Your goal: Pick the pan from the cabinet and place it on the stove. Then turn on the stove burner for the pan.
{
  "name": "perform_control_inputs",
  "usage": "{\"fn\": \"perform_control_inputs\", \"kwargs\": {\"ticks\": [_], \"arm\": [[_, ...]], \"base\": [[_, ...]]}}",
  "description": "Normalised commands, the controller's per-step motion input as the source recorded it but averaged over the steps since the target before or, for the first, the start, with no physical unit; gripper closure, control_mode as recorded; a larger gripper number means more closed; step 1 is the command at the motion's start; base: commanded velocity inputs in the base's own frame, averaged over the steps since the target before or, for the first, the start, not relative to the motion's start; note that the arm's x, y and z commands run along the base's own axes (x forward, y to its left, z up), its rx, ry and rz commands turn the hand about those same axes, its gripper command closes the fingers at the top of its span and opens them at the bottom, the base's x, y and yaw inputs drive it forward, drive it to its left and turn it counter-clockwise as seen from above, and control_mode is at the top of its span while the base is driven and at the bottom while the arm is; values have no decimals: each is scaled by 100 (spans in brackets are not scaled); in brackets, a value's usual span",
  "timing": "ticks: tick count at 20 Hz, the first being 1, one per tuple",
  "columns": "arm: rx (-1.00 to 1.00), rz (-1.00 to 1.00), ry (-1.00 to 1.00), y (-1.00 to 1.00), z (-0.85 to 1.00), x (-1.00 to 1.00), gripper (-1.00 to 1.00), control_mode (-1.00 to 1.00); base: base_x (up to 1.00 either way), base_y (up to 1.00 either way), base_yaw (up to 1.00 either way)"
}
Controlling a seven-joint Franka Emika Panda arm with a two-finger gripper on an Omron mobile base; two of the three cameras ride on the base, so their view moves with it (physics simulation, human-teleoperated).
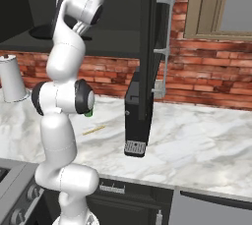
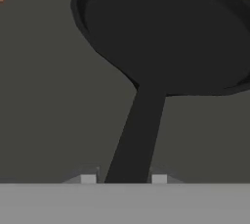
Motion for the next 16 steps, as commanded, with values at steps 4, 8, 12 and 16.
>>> {"fn": "perform_control_inputs", "kwargs": {"ticks": [4, 8, 12, 16], "arm": [[7, 0, -17, 7, -18, 1, 100, -100], [9, 0, -18, 8, -24, 2, 100, -100], [9, 0, -22, 9, -23, 0, 100, -100], [7, 0, -25, 10, -16, 0, 100, -100]], "base": [[0, 0, 0], [0, 0, 0], [0, 0, 0], [0, 0, 0]]}}
